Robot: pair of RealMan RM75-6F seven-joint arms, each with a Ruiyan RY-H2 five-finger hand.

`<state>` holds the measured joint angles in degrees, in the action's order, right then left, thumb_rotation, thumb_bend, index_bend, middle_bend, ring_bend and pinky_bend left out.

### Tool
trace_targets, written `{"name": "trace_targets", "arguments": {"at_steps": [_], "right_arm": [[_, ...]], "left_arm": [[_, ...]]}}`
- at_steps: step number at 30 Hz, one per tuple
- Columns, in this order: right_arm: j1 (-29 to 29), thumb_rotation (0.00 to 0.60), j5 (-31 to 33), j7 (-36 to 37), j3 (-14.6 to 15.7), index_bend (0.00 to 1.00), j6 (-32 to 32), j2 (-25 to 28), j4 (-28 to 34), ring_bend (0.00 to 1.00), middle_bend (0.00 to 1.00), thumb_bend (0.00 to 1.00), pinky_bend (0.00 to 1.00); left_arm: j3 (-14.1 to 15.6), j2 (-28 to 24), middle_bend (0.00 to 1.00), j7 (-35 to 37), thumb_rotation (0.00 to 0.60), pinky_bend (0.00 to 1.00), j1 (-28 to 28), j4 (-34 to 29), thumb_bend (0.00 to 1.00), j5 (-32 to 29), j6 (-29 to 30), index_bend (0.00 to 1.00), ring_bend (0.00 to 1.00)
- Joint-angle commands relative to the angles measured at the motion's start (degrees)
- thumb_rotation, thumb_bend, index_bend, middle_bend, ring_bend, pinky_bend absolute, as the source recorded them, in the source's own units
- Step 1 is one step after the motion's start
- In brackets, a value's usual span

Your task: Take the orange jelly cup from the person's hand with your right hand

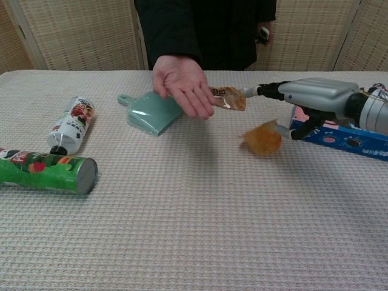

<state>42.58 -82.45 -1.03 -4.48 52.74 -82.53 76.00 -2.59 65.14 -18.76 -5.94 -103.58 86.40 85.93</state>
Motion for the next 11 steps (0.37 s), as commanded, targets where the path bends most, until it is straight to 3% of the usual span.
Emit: {"name": "trace_targets", "arguments": {"at_steps": [1, 8, 11], "right_arm": [[-4.4, 0.600, 0.0, -3.5, 0.1, 0.00, 6.4, 7.5, 8.2, 0.00, 0.00, 0.53, 0.00], [-14.8, 0.600, 0.2, -6.1, 2.9, 0.00, 18.7, 17.0, 16.5, 0.00, 0.00, 0.52, 0.00], [-19.3, 0.600, 0.4, -5.8, 4.1, 0.00, 23.4, 18.6, 17.8, 0.00, 0.00, 0.44, 0.00]], "left_arm": [[-0.2, 0.2, 0.05, 0.2, 0.600, 0.22, -0.2, 0.2, 0.22, -0.2, -0.2, 0.16, 0.10], [-0.5, 1.2, 0.05, 0.5, 0.600, 0.22, -0.9, 1.1, 0.22, -0.9, -1.3, 0.16, 0.10], [-0.5, 1.5, 0.05, 0.5, 0.600, 0.22, -1.1, 1.3, 0.22, -0.9, -1.3, 0.16, 0.10]]}}
